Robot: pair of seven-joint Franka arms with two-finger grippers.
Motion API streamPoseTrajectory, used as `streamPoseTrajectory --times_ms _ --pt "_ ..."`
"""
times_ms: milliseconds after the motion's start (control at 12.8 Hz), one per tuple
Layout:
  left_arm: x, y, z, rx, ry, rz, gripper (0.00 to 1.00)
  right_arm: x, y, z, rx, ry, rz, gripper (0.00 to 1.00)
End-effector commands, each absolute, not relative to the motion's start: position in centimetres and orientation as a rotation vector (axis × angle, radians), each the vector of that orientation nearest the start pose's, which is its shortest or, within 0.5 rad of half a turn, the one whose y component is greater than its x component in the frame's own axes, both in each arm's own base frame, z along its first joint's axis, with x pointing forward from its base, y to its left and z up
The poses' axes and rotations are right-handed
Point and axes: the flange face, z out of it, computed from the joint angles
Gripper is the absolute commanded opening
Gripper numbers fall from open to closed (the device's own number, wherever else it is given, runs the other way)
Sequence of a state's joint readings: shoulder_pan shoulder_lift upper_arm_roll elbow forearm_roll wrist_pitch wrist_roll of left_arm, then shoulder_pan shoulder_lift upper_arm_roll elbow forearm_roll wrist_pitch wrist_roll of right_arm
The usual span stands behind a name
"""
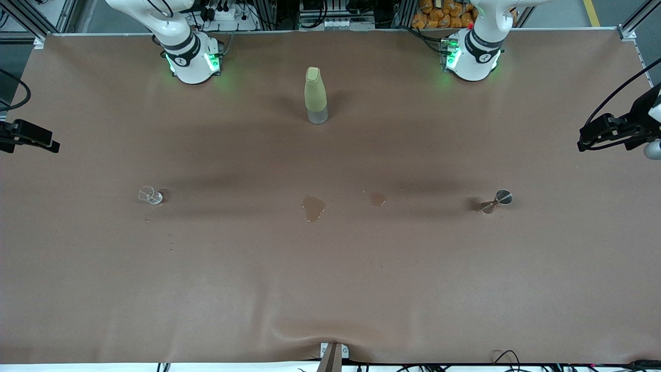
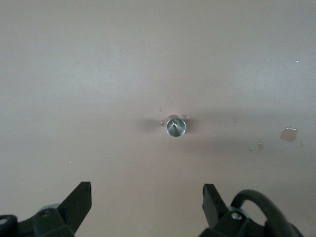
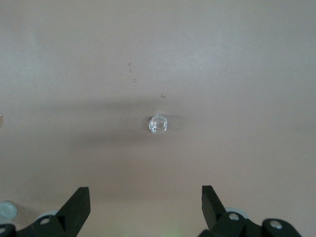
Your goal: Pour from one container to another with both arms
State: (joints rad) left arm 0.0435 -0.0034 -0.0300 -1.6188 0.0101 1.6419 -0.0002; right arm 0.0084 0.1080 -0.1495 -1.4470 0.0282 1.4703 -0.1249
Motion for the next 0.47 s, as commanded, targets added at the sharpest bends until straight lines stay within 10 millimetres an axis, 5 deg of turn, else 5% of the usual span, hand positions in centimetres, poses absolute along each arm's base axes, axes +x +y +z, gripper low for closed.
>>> streamPoseTrajectory --times_ms 0,391 --pt "55.59 0.91 61.53 -3.118 0.006 -0.024 1.0 57.23 -7.28 61.53 -3.114 0.018 0.121 1.0" --pt "55.97 1.63 60.65 -3.117 -0.025 0.005 1.0 57.27 -7.13 61.9 -3.103 0.017 0.111 1.0"
